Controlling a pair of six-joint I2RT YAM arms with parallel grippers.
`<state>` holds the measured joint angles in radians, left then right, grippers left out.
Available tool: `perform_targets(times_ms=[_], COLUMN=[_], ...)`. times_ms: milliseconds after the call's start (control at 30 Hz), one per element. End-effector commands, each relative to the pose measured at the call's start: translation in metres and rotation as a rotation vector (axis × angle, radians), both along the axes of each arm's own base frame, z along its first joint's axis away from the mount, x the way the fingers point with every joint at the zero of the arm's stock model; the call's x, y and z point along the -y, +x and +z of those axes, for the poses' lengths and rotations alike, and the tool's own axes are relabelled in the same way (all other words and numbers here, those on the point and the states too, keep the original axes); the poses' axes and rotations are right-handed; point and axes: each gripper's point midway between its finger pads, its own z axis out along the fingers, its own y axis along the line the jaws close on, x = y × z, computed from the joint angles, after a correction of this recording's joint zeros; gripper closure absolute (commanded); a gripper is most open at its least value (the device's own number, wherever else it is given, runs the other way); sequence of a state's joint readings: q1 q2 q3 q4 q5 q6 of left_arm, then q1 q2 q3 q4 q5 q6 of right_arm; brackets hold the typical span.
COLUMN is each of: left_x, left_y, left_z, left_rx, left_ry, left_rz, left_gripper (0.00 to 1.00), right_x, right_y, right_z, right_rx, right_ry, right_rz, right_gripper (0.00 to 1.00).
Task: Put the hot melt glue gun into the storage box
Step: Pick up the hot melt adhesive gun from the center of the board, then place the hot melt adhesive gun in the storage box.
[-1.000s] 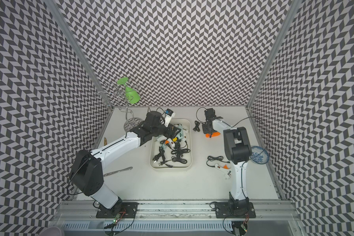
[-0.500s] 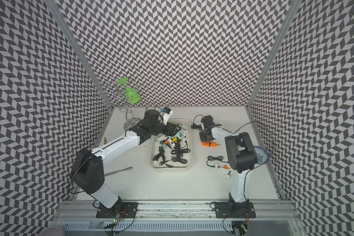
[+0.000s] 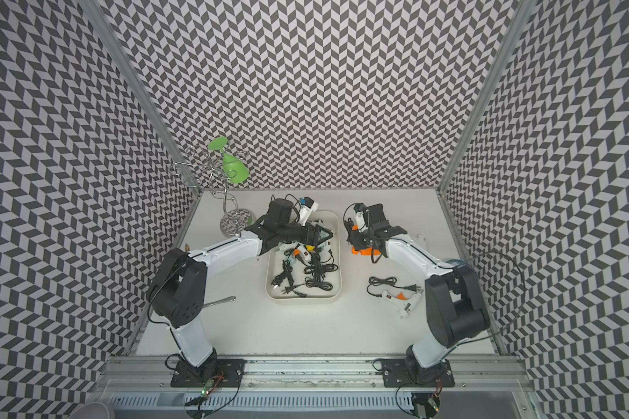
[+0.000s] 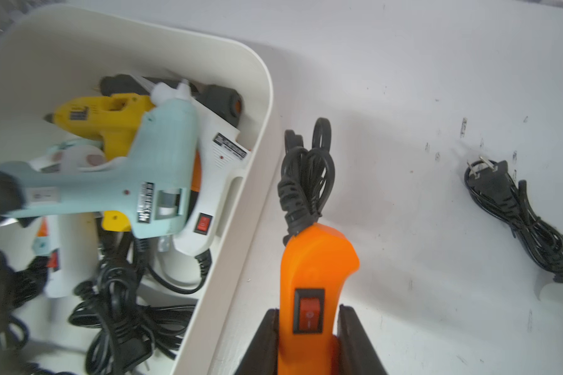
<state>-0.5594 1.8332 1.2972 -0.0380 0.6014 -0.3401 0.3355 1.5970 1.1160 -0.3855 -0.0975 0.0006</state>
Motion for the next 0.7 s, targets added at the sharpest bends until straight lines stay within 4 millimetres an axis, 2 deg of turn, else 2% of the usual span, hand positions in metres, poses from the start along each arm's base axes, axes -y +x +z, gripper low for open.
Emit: perform_targets(times_ms=[0, 133, 267, 467, 667], left_x=[0.023, 0.032, 0.045, 0.058, 0.059], left_y=[0.0, 0.002, -0.005, -0.014, -0.004], left_z=[0.024, 0.024, 0.024, 0.01, 0.006], left_rx=[0.023, -0.008, -0.017, -0.049, -0.072], left_ry=[-0.077, -0.116, -0.127, -0.115, -0.124], left_rz=[-0.046, -0.046, -0.087, -0.113, -0.059], left_gripper=[0.17, 0.17, 0.17, 0.17, 0.17], right_x=[-0.018, -0.025, -0.034, -0.048, -0.058], right_y=[0.0, -0.007, -0.012, -0.015, -0.022], right_z=[0.029, 0.028, 0.027, 0.044, 0.07], right_rx=[0.073, 0.069, 0.062, 0.102, 0.17], right_ry=[0.096, 0.119, 0.143, 0.181, 0.22], right_rz=[0.067, 0.095, 0.126, 0.162, 0.191], right_gripper=[0.81, 0.81, 0.81, 0.82, 0.82])
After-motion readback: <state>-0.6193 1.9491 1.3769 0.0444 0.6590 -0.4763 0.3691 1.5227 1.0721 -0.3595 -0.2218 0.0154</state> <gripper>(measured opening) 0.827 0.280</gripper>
